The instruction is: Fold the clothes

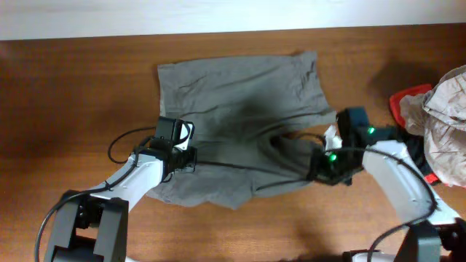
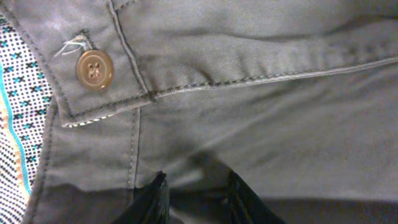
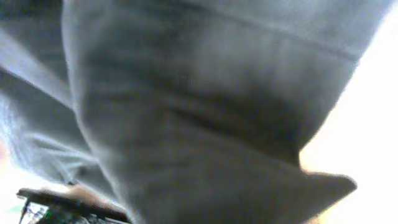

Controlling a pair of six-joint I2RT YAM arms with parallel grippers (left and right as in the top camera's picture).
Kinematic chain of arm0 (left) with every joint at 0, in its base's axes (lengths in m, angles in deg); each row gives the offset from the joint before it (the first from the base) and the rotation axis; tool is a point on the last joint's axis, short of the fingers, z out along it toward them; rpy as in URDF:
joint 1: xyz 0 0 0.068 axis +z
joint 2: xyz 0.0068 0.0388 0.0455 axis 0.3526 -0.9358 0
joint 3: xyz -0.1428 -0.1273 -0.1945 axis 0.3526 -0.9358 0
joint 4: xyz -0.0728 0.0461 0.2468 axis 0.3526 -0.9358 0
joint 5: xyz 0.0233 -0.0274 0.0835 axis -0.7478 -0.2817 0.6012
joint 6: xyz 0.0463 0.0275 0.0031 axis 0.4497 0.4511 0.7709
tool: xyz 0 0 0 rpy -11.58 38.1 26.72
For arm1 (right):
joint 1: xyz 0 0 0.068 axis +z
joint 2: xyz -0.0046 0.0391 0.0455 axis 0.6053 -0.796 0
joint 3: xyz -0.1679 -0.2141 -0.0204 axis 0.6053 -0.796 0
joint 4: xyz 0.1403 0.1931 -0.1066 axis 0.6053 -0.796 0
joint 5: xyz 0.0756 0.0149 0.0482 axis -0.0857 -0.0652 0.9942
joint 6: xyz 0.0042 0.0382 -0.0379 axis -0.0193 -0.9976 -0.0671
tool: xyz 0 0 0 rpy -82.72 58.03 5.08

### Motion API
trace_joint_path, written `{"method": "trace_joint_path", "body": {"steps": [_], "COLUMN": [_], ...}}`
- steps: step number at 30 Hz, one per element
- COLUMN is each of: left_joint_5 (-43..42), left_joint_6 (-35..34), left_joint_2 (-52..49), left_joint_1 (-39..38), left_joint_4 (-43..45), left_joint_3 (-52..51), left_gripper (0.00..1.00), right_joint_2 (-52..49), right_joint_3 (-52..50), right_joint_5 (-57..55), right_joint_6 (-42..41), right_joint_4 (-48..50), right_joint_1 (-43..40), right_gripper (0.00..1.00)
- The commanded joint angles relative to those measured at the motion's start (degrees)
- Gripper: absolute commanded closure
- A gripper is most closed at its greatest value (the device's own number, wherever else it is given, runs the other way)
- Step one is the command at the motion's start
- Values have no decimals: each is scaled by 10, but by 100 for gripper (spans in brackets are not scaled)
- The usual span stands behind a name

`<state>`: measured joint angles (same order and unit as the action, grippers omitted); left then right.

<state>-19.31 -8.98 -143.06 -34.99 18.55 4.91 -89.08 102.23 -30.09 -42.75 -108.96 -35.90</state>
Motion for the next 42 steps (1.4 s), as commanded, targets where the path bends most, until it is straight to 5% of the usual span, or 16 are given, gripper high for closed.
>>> {"method": "trace_joint_path", "body": {"steps": [1,10,20,21,23,26,34,42], "left_joint_5": [24,30,30,30,30,30,30,30], "left_joint_6": [-5,-5,-5,-5,-5,-5,-5,-7], "left_joint_2": [-16,-16,-16,-16,-16,-16,-16,-16], "left_joint_1": [3,3,2,2,3,3,2,2], "left_joint_4": [-6,-6,-7,-7,-7,-7,-6,-6], "left_joint_3": [-5,-5,-5,-5,-5,-5,-5,-5], "left_gripper": [69,69,69,69,69,69,69,69], "right_joint_2": [6,5,5,4,4,1,-9,-9], "right_joint_3": [97,149,149,149,149,149,115,-39], "right_joint_5": [-105,-182,-187,-187,-188,-188,-137,-65], "right_joint_6": [6,6,6,6,6,6,21,2], "right_joint_4": [-55,-86,9,20,37,36,-62,-16], "right_joint_1": [2,1,1,0,-4,-20,-34,-27], "right_gripper": [91,82,78,74,28,11,4,4]}}
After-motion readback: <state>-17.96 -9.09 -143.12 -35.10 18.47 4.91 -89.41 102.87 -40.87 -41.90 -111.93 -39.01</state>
